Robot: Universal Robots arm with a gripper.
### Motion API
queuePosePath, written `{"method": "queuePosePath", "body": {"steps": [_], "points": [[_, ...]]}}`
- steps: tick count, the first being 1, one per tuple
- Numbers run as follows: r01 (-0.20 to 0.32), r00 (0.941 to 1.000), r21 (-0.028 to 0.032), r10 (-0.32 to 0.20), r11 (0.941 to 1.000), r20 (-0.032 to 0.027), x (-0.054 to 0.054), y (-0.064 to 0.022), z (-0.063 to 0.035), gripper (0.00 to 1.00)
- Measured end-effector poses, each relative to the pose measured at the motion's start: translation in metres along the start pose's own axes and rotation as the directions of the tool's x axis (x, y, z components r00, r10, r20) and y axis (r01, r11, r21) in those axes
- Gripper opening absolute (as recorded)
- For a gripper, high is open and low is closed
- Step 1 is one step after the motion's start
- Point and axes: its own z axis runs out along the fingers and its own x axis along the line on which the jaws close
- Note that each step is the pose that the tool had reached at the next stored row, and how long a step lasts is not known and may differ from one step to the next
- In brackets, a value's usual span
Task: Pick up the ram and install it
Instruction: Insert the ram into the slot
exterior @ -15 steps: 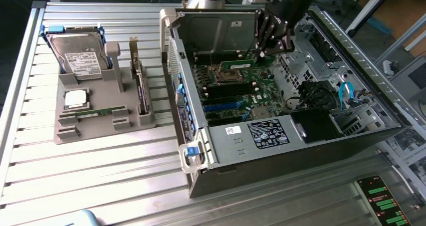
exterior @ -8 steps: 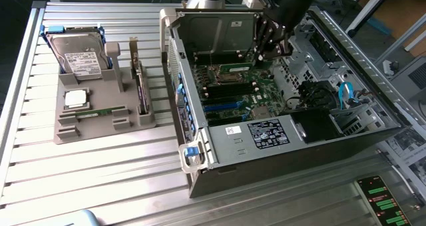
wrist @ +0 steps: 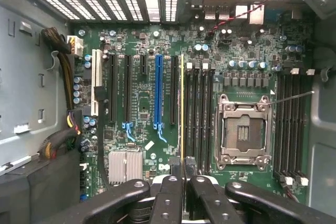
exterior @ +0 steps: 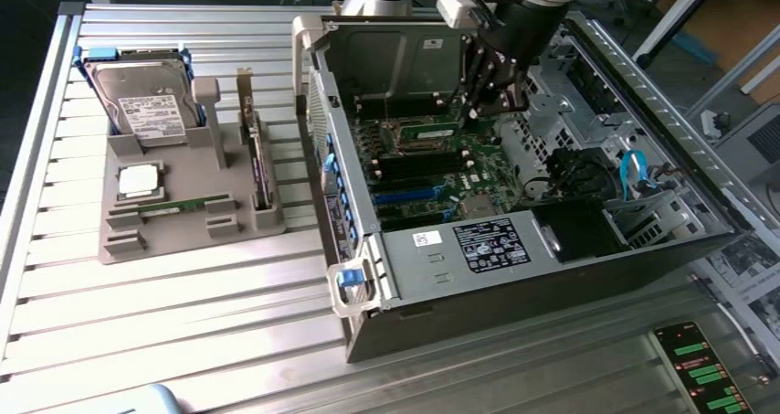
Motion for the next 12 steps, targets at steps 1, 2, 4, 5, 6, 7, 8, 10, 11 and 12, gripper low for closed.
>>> {"method": "queuePosePath", "body": {"steps": [1,2,4,5,6,7,8,10,11,12], "points": [[0.000,1.0000,0.0000,0.000,1.0000,0.0000,0.000,0.0000,0.0019,0.12],[0.000,1.0000,0.0000,0.000,1.0000,0.0000,0.000,-0.0001,0.0038,0.12],[0.000,1.0000,0.0000,0.000,1.0000,0.0001,0.000,-0.0002,0.0074,0.12],[0.000,1.0000,0.0000,0.000,1.0000,0.0000,0.000,-0.0002,0.0093,0.12],[0.000,1.0000,-0.0001,0.000,1.0000,-0.0001,0.000,-0.0003,0.0112,0.12],[0.000,1.0000,0.0000,0.000,1.0000,0.0000,0.000,-0.0003,0.0127,0.12],[0.000,1.0000,0.0000,0.000,1.0000,0.0001,0.000,-0.0004,0.0154,0.12],[0.000,1.0000,0.0000,0.000,1.0000,0.0000,0.000,-0.0004,0.0192,0.12],[0.000,1.0000,0.0000,0.000,1.0000,0.0000,0.000,-0.0005,0.0209,0.12],[-0.002,1.0000,0.0000,0.002,1.0000,0.0000,0.000,-0.0005,0.0238,0.12]]}}
